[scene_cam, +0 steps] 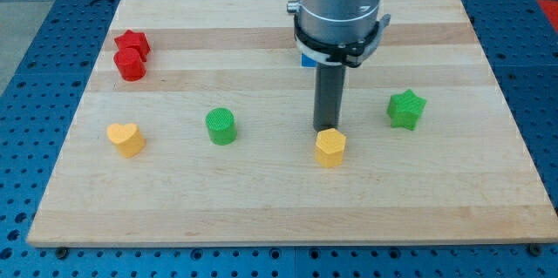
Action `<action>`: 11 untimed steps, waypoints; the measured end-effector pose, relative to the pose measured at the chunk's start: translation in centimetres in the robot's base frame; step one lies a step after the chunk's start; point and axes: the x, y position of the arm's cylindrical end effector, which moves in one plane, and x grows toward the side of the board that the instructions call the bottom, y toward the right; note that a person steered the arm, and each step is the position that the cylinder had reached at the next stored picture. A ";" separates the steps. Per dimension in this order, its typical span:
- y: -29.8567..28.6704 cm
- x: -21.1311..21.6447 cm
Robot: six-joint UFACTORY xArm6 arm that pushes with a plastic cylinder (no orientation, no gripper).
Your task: Push yellow hexagon below green circle
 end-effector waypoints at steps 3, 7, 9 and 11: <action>-0.9 3.3; -1.4 3.8; -8.1 6.6; -18.5 4.6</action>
